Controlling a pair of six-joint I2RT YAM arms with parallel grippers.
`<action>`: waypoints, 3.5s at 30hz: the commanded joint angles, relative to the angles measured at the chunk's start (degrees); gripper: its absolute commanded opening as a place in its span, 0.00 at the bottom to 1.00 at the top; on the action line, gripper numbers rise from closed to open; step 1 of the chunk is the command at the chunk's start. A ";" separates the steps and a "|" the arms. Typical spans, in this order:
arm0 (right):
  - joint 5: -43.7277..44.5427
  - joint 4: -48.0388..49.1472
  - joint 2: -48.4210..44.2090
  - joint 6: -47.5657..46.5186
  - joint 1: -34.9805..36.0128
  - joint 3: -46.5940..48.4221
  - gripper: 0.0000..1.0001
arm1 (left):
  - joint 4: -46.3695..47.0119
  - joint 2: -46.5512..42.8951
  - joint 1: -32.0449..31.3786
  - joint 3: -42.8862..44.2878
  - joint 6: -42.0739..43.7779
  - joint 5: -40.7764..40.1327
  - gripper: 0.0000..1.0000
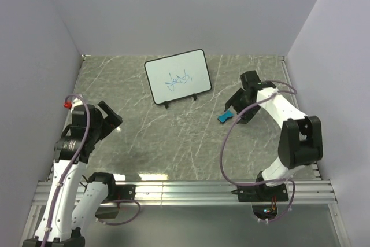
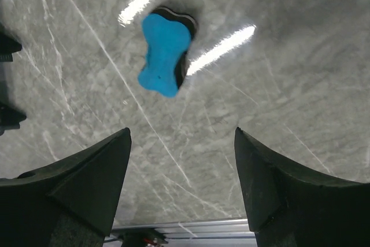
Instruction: Erase the whiteboard
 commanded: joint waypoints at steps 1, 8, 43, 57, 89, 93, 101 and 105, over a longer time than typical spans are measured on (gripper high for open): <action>3.54 -2.74 4.56 0.64 2.30 6.50 0.78 | 0.14 1.09 -0.32 1.87 2.66 -2.35 1.00; 4.86 -3.79 13.26 3.27 4.85 12.13 0.73 | 0.49 2.06 -0.93 1.79 3.19 -1.48 0.99; 8.82 -3.18 22.07 -0.94 5.73 13.11 0.20 | 7.87 14.17 -4.18 4.76 7.13 0.20 1.00; 2.67 2.27 7.49 -5.33 5.82 1.07 0.00 | 39.13 45.38 5.38 22.00 12.69 27.14 0.86; -11.47 3.58 4.39 -14.21 5.73 15.82 0.00 | 75.20 84.76 1.71 31.50 -0.24 61.01 0.33; -18.16 9.47 6.94 -14.74 6.52 21.17 0.00 | 75.81 84.07 0.48 29.04 -0.42 61.28 0.18; -20.62 12.46 21.16 -12.73 12.06 37.59 0.00 | 72.14 81.87 -2.60 24.46 2.91 58.03 0.06; -20.72 14.66 27.50 -9.30 14.95 44.73 0.00 | 70.71 80.37 -3.22 21.83 4.51 56.71 0.00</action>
